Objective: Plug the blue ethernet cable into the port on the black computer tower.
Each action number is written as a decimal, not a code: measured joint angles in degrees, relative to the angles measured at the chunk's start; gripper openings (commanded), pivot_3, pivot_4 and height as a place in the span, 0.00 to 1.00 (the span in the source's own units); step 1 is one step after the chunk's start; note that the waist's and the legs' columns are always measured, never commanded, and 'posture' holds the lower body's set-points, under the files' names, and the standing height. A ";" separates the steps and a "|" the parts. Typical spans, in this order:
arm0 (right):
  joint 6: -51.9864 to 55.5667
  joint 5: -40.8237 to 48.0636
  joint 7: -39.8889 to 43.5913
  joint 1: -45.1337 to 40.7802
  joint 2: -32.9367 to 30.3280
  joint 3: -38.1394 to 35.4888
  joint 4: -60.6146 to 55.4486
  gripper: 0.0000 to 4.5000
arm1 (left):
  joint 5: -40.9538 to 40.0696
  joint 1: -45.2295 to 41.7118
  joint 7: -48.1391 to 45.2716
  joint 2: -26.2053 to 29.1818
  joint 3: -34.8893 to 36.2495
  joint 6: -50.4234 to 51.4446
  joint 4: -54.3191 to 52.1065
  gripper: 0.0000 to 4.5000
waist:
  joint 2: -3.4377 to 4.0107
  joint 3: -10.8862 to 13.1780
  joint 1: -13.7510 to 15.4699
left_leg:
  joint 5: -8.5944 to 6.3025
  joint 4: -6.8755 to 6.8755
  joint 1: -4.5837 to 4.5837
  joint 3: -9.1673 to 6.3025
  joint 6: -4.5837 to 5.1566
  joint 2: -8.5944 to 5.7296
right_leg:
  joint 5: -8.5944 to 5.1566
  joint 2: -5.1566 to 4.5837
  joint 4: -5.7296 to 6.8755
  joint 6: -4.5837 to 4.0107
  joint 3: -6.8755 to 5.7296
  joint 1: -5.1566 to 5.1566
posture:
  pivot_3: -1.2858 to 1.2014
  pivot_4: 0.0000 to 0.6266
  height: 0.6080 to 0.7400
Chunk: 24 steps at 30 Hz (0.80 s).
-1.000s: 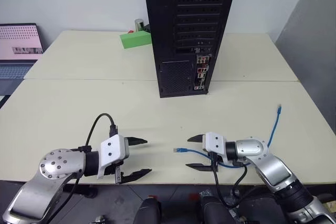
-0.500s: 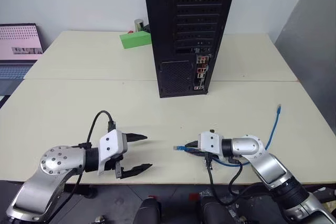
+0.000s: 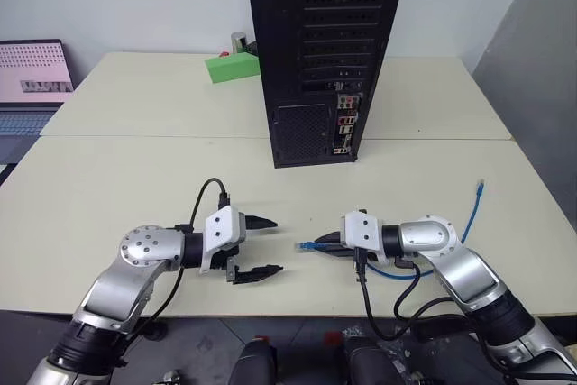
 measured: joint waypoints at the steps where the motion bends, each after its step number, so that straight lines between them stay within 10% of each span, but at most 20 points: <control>1: 0.16 0.04 -0.01 0.01 0.02 0.00 -0.31 0.01 | 0.18 -0.46 -0.19 -0.31 -0.35 -0.41 0.67 1.00 | 0.00 0.00 -0.03 | 0.00 0.00 0.00 0.00 0.00 0.00 | 0.00 0.00 0.00 0.00 0.00 0.00 | 0.52 0.24 1.00; 7: 1.38 0.09 -0.15 0.28 -0.01 -0.18 -1.90 0.01 | 1.22 -3.19 -1.98 -2.73 -1.99 -2.98 4.06 1.00 | 0.00 0.00 0.00 | 0.00 0.01 0.00 -0.01 0.00 -0.01 | 0.00 0.00 0.01 0.00 0.00 0.01 | 0.52 0.24 1.00; 24: 1.93 0.07 -0.07 0.43 -0.51 -0.17 -2.07 0.01 | 1.33 -4.75 -4.88 -4.64 -3.12 -4.20 5.37 0.21 | 0.00 0.00 -0.03 | 0.00 0.01 0.00 -0.02 0.00 -0.01 | 0.00 0.00 0.01 0.00 -0.01 0.01 | 0.52 0.24 1.00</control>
